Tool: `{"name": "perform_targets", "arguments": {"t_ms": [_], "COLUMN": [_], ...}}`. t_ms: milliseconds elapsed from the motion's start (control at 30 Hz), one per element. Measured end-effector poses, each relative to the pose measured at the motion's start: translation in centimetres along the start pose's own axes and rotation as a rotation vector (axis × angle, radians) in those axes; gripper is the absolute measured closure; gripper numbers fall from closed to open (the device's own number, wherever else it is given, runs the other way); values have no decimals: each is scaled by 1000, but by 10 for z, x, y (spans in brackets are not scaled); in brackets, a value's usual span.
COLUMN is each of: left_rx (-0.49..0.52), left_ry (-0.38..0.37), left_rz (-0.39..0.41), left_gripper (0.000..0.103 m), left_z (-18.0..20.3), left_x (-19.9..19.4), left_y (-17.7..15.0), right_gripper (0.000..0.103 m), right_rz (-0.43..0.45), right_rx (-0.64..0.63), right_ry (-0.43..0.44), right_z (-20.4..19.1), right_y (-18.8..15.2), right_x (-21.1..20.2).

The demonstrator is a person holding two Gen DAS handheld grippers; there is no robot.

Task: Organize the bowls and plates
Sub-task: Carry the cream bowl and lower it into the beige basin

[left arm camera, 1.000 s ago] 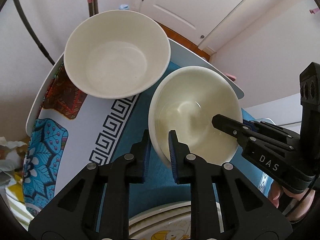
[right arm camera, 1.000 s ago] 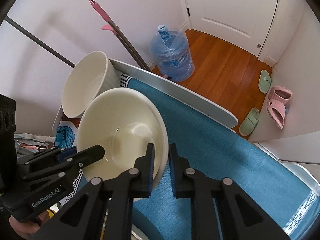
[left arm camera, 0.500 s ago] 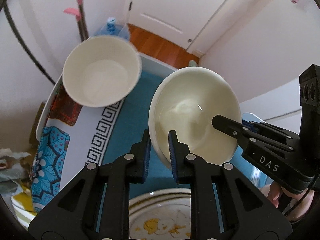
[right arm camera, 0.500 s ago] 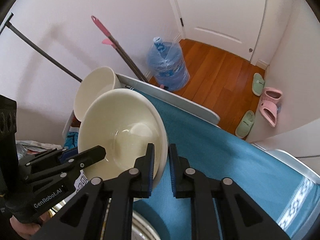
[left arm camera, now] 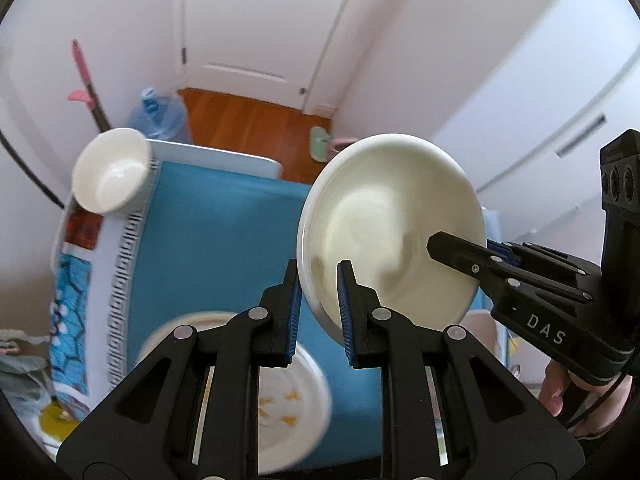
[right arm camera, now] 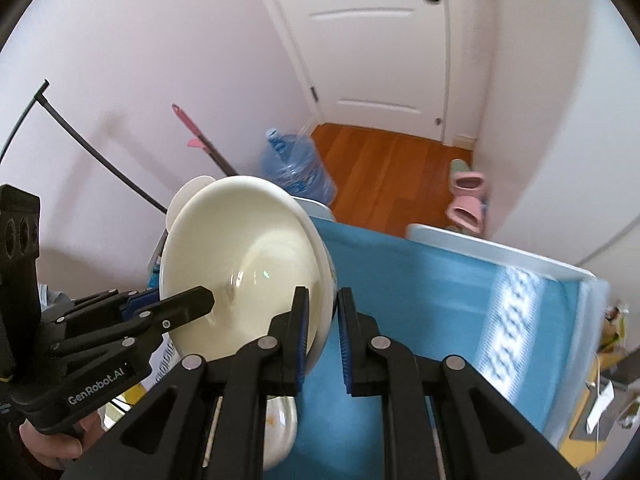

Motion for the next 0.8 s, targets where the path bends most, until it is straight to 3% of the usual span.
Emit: {"name": "perform_targets", "arguments": {"t_ms": [167, 400, 633, 800], "left_rx": [56, 126, 172, 175], "left_ry": [-29, -73, -67, -28], "left_rz": [-20, -95, -221, -255], "left_gripper": [88, 88, 88, 88], "left_z": [62, 131, 167, 162], "left_x": [3, 35, 82, 106], "left_y": [-31, -81, -117, -124], "right_gripper": [90, 90, 90, 90], "right_rz": [20, 1, -53, -88], "right_rx": [33, 117, 215, 214], "right_ry": [-49, -88, -85, -71], "right_z": [38, 96, 146, 156], "right_y": [-47, -118, -171, -183], "right_x": [-39, -60, -42, -24]}}
Point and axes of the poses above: each gripper's, at about its wrist camera, not at the fingertips, and x roughly the way its jaws point, z to its right, y to its top, the point moved 3 cm from there along x, roughly the way its jaws point, and after that the axes turned 4 degrees about -z, right-handed, at the moved point
